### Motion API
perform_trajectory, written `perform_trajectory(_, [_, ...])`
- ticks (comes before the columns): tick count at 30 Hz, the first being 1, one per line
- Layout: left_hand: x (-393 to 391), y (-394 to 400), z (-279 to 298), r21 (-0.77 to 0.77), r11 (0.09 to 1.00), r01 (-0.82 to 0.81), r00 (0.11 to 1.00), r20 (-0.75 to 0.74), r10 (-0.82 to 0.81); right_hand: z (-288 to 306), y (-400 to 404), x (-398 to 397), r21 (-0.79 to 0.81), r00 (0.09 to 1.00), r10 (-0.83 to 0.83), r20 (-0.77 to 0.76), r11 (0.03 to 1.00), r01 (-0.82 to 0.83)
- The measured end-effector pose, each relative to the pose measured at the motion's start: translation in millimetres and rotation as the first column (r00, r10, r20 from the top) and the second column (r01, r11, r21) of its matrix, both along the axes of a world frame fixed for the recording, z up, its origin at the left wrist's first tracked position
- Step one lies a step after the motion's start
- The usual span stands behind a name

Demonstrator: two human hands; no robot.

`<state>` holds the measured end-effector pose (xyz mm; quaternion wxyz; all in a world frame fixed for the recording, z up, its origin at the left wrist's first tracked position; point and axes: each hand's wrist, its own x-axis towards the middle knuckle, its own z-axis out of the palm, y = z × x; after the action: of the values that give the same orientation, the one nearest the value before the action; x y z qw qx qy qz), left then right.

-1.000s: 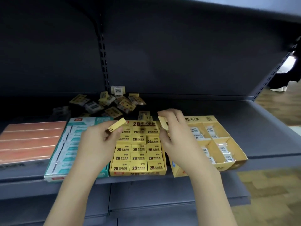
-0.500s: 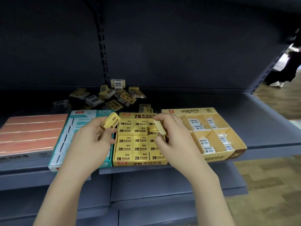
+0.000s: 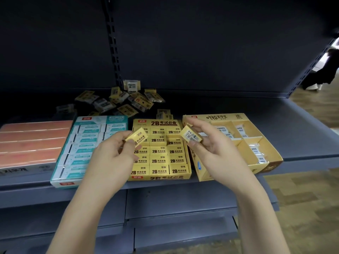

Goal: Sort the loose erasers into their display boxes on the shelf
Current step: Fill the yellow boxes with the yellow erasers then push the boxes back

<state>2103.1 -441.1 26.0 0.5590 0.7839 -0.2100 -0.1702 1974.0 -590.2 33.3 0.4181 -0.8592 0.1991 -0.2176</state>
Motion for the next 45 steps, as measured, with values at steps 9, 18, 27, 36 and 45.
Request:
perform_trajectory(9, [-1.3, -1.6, -3.3, 0.018, 1.000, 0.003, 0.999, 0.043, -0.004, -2.5, 6.2, 10.0, -0.271, 0.979, -0.177, 0.099, 0.942, 0.197])
perform_trajectory(18, [-1.2, 1.6, -2.3, 0.028, 1.000, 0.003, 0.998, 0.069, -0.005, -11.9, 17.0, 17.1, -0.279, 0.998, -0.014, -0.067, 0.960, -0.005])
perform_trajectory(27, [-2.1, -0.9, 0.9, -0.007, 1.000, -0.001, 0.998, 0.061, 0.002, -3.9, 15.1, 18.6, -0.332, 0.993, -0.060, -0.098, 0.943, 0.024])
perform_trajectory(36, [8.4, 0.7, -0.3, 0.012, 1.000, -0.022, 0.991, 0.131, 0.021, 5.5, -2.9, 32.9, -0.523, 0.971, -0.114, -0.209, 0.852, -0.013])
perform_trajectory(45, [15.2, 4.7, -3.9, -0.101, 0.986, -0.132, 0.983, 0.116, 0.144, -6.9, -10.2, 39.5, -0.567, 0.938, -0.215, -0.270, 0.823, 0.026])
